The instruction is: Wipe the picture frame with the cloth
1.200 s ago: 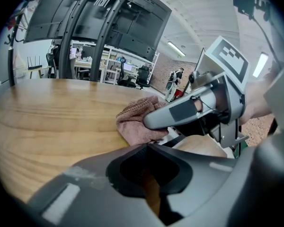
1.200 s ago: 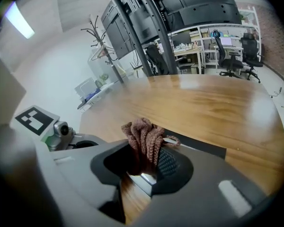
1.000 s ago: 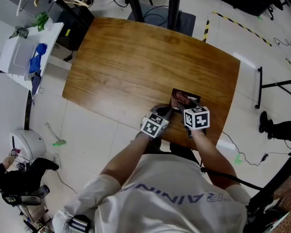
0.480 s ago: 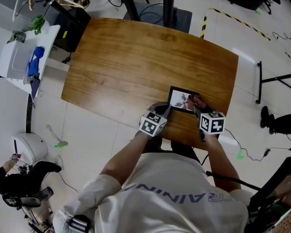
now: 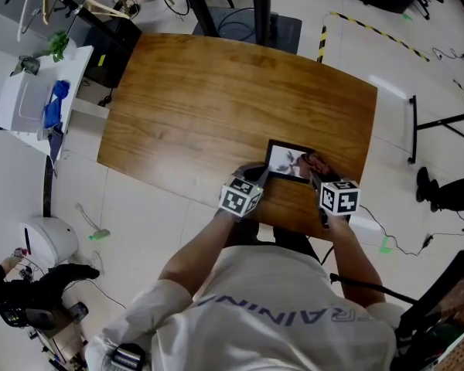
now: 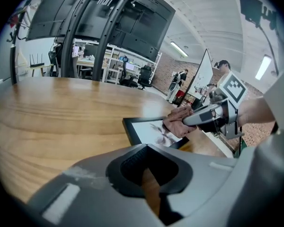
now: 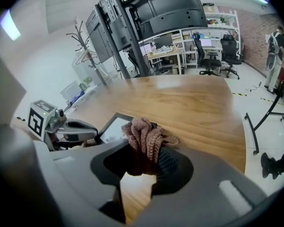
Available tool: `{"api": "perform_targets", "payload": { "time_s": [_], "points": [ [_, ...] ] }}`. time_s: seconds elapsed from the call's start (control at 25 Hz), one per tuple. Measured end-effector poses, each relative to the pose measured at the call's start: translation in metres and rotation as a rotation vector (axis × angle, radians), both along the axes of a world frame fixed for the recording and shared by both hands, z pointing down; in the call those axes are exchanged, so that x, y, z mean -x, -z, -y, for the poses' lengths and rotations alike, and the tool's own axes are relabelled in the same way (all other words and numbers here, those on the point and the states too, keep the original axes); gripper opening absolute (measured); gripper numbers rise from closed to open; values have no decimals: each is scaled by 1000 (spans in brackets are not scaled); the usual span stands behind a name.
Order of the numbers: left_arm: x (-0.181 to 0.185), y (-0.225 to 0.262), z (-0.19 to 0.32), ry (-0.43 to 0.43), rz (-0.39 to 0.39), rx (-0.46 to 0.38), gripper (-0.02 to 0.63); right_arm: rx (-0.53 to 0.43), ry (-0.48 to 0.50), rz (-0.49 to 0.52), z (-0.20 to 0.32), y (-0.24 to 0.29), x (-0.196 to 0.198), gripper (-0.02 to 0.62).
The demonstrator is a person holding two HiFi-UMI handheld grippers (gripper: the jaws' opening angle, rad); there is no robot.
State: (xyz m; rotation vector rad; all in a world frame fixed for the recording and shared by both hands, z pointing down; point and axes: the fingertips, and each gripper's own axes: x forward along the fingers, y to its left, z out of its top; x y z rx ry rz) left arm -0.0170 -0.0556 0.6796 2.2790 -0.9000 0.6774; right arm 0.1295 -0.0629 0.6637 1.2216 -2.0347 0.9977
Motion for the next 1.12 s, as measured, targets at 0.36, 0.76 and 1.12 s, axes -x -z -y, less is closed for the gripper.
{"api": "perform_targets", "payload": {
  "time_s": [0.36, 0.76, 1.12],
  "points": [
    [-5, 8, 72, -21, 8, 16, 6, -4, 2, -1, 0, -1, 0, 121],
    [-15, -2, 77, -40, -21, 64, 6, -2, -16, 24, 1, 1, 1, 121],
    [-15, 1, 79, -53, -108, 155, 6, 47, 102, 295, -17, 27, 107, 121]
  ]
}}
